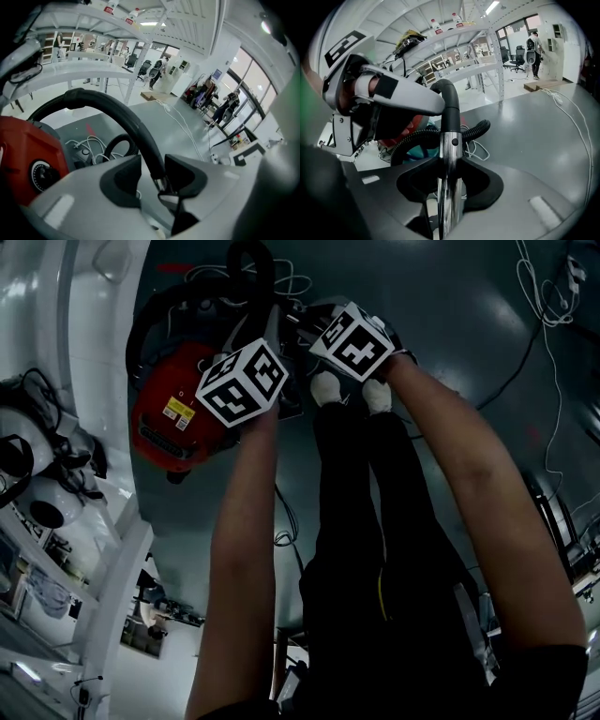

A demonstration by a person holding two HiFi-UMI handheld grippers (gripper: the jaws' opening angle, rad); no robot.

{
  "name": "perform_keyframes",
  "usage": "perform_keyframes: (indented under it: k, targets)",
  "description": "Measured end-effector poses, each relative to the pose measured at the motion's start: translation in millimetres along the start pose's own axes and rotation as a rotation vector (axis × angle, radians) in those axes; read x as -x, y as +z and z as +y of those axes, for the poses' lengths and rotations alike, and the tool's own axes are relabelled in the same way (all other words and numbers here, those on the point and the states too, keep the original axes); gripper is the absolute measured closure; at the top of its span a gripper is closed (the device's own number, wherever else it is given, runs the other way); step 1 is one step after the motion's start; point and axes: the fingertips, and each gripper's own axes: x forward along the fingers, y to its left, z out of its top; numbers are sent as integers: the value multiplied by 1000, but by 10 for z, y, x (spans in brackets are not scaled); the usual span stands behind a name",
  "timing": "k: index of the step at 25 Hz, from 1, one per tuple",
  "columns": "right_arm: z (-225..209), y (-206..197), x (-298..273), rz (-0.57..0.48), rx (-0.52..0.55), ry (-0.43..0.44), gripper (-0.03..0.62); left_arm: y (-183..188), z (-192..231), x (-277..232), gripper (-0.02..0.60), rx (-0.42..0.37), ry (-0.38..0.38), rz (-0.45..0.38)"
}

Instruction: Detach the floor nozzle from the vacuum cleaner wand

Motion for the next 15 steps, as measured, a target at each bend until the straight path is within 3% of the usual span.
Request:
perform_keyframes:
  k: [8,15]
  targets:
    - [49,-18,99,-13,21,-2,445,76,48,-123,378,129,-7,-48]
    - [80,-15,119,-31,23,-15,447,130,44,-191,375,107,2,-55]
